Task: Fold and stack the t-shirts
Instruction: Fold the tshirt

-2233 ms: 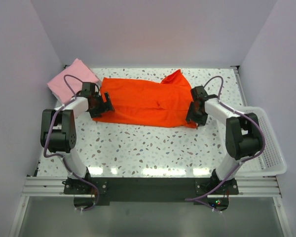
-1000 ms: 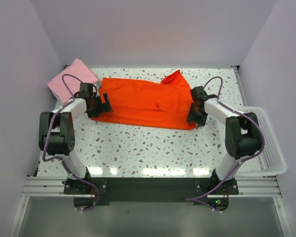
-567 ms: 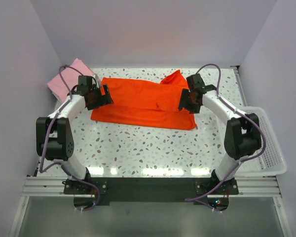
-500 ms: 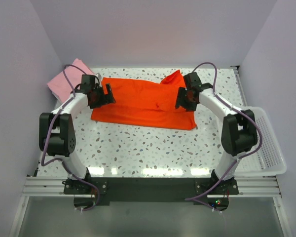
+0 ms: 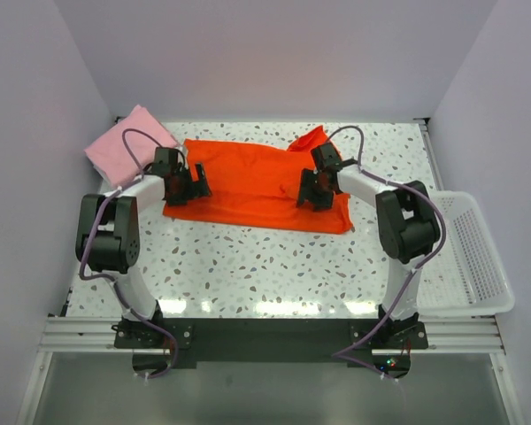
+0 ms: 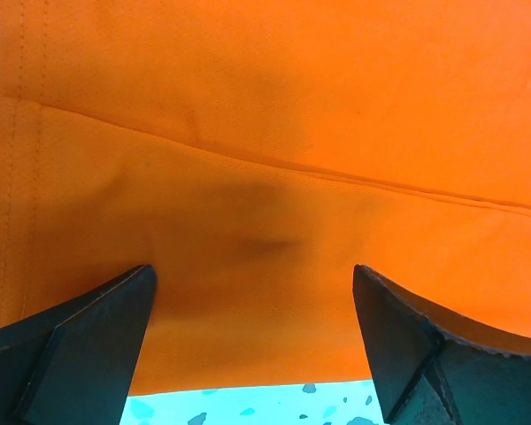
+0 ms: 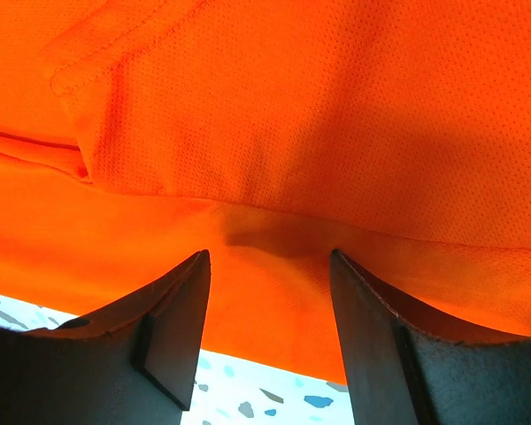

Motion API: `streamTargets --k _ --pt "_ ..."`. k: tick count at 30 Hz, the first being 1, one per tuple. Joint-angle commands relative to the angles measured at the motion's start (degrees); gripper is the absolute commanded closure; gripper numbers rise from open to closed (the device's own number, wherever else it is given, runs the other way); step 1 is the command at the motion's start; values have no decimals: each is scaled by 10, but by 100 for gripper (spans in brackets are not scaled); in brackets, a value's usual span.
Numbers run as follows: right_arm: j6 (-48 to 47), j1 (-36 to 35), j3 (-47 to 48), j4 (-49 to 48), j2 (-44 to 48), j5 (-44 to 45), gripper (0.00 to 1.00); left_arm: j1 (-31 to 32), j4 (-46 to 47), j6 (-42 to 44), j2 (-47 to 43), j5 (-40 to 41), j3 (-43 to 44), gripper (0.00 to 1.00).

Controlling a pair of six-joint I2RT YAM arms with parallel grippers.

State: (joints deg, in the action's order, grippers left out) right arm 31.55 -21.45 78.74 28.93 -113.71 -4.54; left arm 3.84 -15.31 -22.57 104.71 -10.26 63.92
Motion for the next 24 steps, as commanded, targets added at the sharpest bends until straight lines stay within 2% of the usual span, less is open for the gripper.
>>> streamTargets --k 1,8,24 --pt "2 -1 -40 9 8 -3 40 -1 -11 -27 -9 29 -54 1" --pt "12 -1 -97 27 37 -6 40 -1 -18 -55 -67 50 -124 0" --pt "47 -16 -259 64 200 4 40 11 -27 -122 -277 29 -329 1"
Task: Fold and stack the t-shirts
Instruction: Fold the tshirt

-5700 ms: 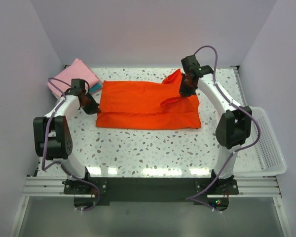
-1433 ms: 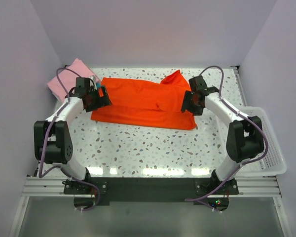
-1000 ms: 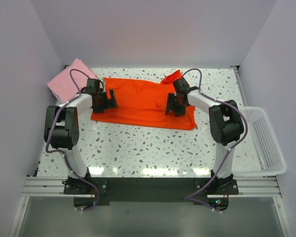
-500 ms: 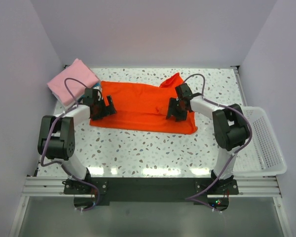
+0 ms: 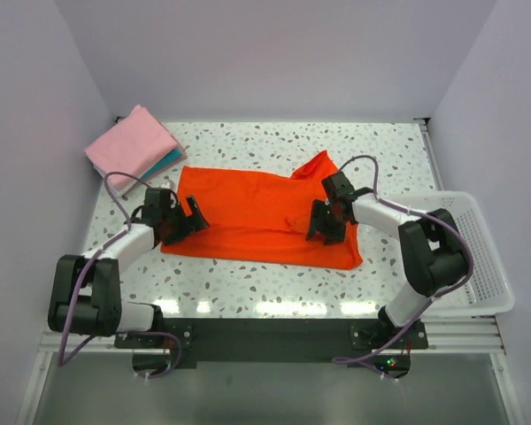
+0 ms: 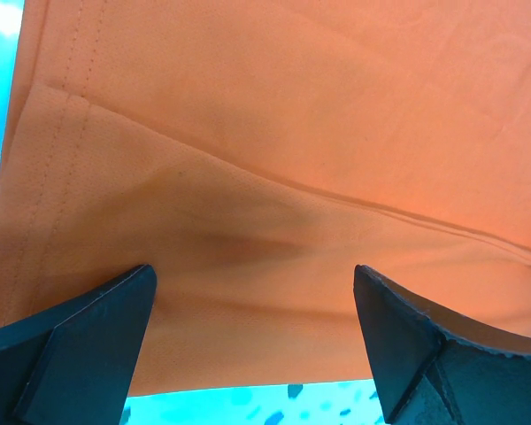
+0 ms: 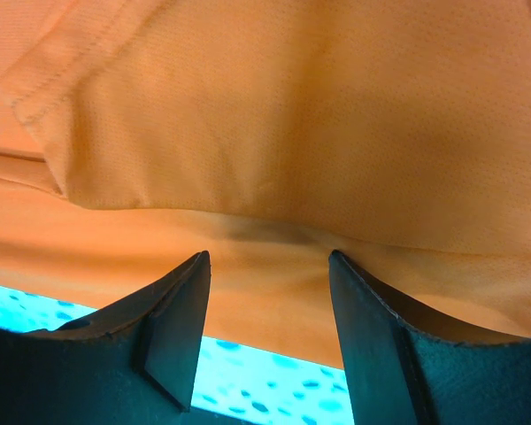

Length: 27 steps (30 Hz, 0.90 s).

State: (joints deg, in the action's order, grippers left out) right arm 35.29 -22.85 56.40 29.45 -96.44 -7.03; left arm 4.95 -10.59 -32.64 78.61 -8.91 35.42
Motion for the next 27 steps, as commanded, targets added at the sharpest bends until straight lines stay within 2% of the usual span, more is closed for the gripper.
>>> streamTargets --k 1,7,12,20,27 --pt "11 -3 -40 61 35 29 40 1 -81 -23 -37 13 -49 1" --pt "7 -4 -32 96 91 35 40 1 -117 -27 -107 10 -60 1" --pt "-2 -4 22 111 98 34 39 1 -126 -23 -125 10 -13 1" --pt "-29 -4 130 94 1 3 39 1 -81 -15 -39 6 82 0" --pt "-30 -4 155 57 -80 -16 39 1 -65 10 48 10 113 0"
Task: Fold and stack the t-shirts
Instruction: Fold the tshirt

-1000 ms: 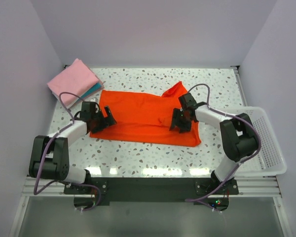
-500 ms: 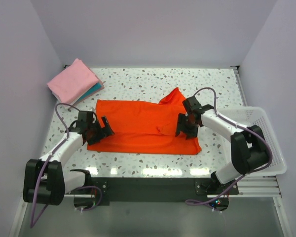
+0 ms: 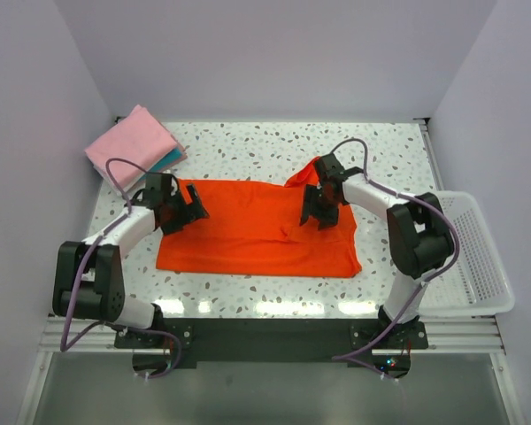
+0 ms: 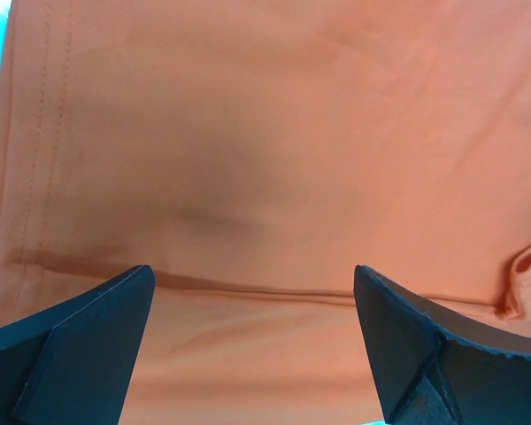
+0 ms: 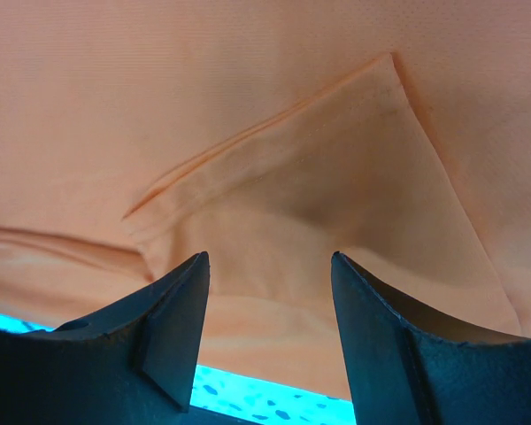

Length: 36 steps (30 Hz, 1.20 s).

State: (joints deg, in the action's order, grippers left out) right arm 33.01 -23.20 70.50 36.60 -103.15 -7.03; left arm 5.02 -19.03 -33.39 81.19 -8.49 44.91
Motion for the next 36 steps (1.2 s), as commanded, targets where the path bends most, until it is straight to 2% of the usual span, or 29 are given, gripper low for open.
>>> streamTargets --k 1,8,17,25,31,36 --pt "-8 0 10 -18 -17 -16 39 0 20 21 27 6 17 0" --pt "-8 0 -54 -15 -13 4 39 0 28 17 22 4 -40 0" --pt "-1 -1 -128 -4 21 25 39 1 3 6 -67 -12 -137 0" --pt "7 0 -173 1 61 25 39 13 -17 -61 -182 -49 -207 1" --pt "17 -2 -189 6 87 17 39 18 -54 -69 -216 -50 -184 1" --pt "14 -4 -167 26 122 20 39 18 -77 -68 -233 -46 -140 0"
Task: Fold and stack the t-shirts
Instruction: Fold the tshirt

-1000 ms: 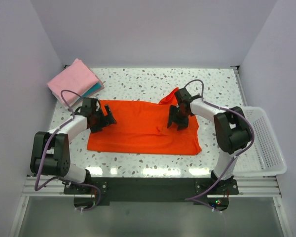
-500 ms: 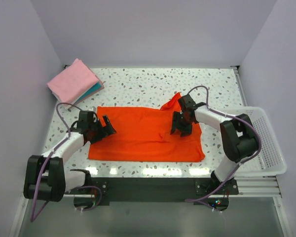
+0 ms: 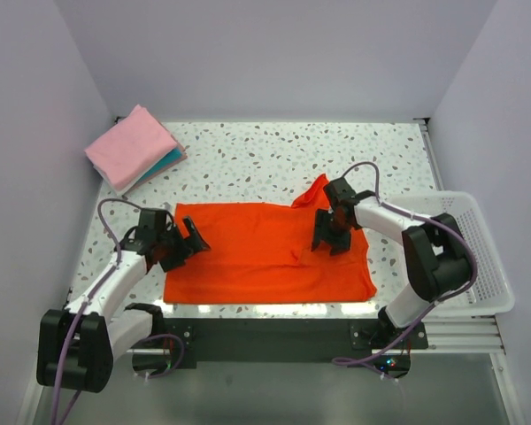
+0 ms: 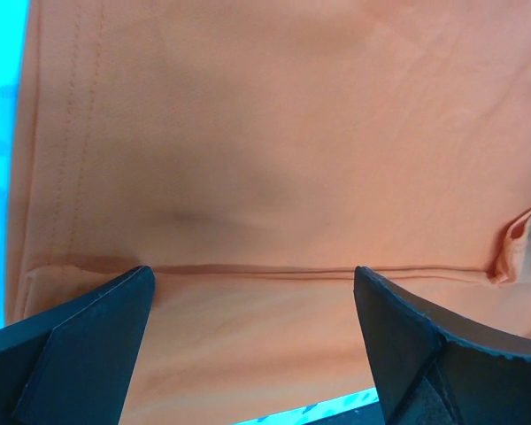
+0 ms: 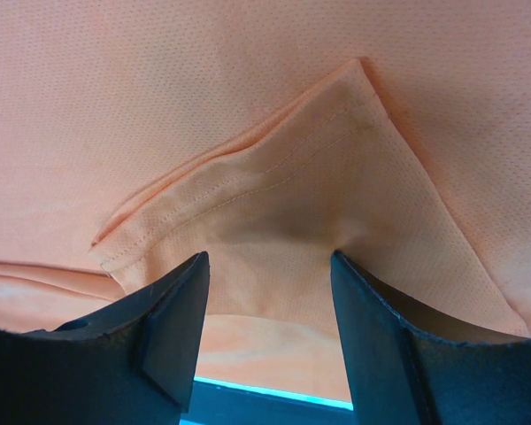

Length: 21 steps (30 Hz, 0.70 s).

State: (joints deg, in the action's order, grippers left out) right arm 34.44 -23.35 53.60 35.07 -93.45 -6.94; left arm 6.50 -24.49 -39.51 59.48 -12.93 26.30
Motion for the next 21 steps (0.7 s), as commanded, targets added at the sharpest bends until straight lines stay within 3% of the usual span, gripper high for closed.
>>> streamTargets --k 1,9,21 --pt "-2 -2 18 47 31 22 39 3 -25 -6 -14 -1 56 0" --pt "-26 6 163 119 24 59 38 -4 -12 18 77 39 186 0" --pt "-69 96 431 114 -204 40 38 -65 23 49 214 40 290 0"
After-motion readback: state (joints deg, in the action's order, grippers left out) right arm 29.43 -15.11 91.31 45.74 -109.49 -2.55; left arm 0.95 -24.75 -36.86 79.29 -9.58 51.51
